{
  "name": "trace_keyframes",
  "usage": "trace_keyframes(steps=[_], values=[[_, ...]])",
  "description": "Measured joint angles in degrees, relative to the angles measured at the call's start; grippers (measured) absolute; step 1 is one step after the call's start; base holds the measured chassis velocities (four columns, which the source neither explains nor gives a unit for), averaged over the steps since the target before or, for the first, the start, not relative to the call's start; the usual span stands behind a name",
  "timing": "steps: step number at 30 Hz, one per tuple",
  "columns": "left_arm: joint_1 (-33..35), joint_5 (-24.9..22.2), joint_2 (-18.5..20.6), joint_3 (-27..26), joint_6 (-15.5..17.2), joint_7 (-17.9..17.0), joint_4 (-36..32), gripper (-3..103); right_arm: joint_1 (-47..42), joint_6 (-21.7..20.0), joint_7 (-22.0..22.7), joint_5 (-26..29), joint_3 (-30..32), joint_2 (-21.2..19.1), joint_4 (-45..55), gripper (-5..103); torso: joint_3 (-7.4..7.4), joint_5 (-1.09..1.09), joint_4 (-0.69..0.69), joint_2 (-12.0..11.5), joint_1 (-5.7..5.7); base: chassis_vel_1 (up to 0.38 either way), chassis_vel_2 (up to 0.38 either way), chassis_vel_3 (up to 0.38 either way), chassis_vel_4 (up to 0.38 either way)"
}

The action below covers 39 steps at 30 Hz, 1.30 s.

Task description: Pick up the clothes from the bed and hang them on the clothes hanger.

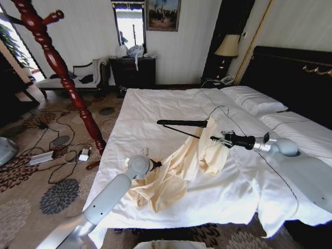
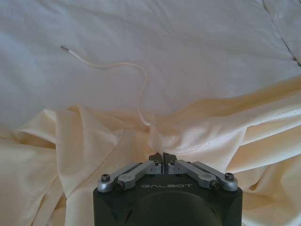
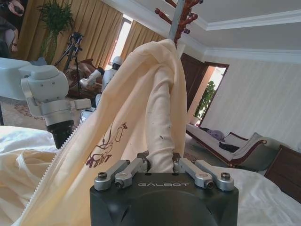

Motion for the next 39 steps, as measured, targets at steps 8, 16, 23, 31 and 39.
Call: trace_keyframes(steps=[8,16,23,31,39], values=[[1.01,-0.49,2.4,-5.28,0.0,1.77,-4.02,1,0.04,0.2,0.23,-0.79,-0.17,0.49,-0.94,18,0.0,0.0,0.0,0.0,0.0,0.0,0.0,0.0,0.0],[-1.72,0.74,6.64,-12.32,-0.28,7.92,-6.33,1,-0.7,0.42,0.81,-1.72,-0.15,1.07,-1.19,18,0.0,-0.01,0.01,0.0,0.0,0.0,0.0,0.0,0.0],[-9.36,-0.89,9.79,-13.23,-1.44,10.04,-5.81,1,-0.76,0.47,0.69,-2.93,-0.37,1.84,-0.89,18,0.0,-0.02,0.01,0.0,0.0,0.0,0.0,0.0,0.0],[-21.02,-5.14,13.0,-12.57,-2.95,12.9,-5.36,1,-1.48,0.6,0.06,-4.89,-0.99,0.92,0.66,18,0.0,-0.01,0.0,0.0,0.0,0.0,0.0,0.0,0.0],[-30.62,-10.45,14.52,-9.92,-3.48,13.85,-4.92,1,-0.3,-0.18,1.68,-6.58,-2.99,2.61,2.08,18,0.0,0.0,0.0,0.0,0.0,0.0,0.0,0.0,0.0]])
